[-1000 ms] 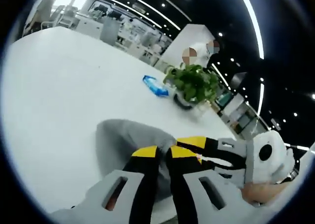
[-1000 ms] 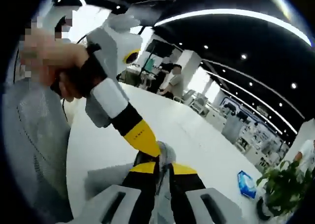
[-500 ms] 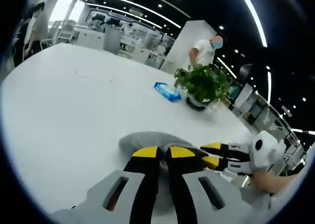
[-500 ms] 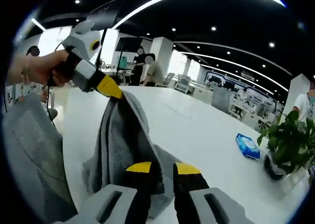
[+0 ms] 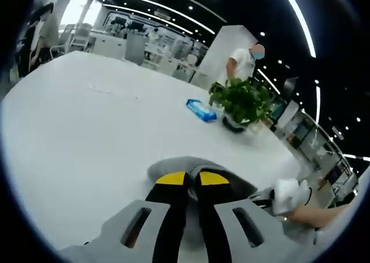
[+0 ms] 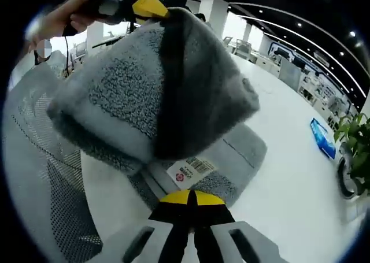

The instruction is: Open the folded towel by lifting each exposed corner and separating the folded layers until the towel lies flat within the target outline without major curled edges

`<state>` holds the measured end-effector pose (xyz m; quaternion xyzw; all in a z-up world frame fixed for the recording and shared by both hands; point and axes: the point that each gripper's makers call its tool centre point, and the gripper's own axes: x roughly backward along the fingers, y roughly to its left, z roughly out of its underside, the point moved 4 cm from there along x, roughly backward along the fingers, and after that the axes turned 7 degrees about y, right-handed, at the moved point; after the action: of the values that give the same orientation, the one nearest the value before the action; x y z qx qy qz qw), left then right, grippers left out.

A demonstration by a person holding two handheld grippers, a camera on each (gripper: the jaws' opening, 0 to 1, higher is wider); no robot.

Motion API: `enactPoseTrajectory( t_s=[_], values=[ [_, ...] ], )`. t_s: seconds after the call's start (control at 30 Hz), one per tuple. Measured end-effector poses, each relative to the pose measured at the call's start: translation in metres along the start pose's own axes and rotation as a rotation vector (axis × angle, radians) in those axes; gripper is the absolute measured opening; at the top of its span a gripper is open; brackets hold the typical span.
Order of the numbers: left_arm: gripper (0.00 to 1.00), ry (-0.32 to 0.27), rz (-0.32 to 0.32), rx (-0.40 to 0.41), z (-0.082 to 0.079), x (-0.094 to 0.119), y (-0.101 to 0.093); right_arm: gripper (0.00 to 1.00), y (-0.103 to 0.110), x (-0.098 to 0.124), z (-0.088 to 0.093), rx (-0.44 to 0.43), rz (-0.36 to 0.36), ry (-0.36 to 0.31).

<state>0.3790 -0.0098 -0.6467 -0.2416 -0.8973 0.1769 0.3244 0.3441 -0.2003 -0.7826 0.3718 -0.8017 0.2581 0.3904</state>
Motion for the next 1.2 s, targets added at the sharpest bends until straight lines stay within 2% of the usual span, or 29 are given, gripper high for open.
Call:
enactPoseTrajectory(
  t_s=[0.07, 0.33, 0.4, 0.57, 1.2],
  values=[
    [0.05, 0.000, -0.001, 0.001, -0.001, 0.002, 0.002, 0.00, -0.002, 0.000, 0.002, -0.055, -0.017, -0.017],
    [0.05, 0.007, -0.007, -0.017, -0.003, 0.005, 0.004, 0.00, -0.005, 0.002, 0.004, -0.080, -0.013, -0.015],
    [0.05, 0.008, -0.008, -0.021, -0.004, 0.006, 0.005, 0.00, -0.011, 0.004, 0.009, -0.137, -0.006, -0.013],
    [0.05, 0.005, -0.011, -0.030, -0.004, 0.008, 0.006, 0.00, -0.023, 0.010, 0.020, -0.188, 0.018, 0.003],
    [0.04, 0.046, -0.040, -0.027, 0.005, 0.013, 0.022, 0.00, -0.051, 0.024, 0.047, -0.337, 0.095, 0.033]
  ],
)
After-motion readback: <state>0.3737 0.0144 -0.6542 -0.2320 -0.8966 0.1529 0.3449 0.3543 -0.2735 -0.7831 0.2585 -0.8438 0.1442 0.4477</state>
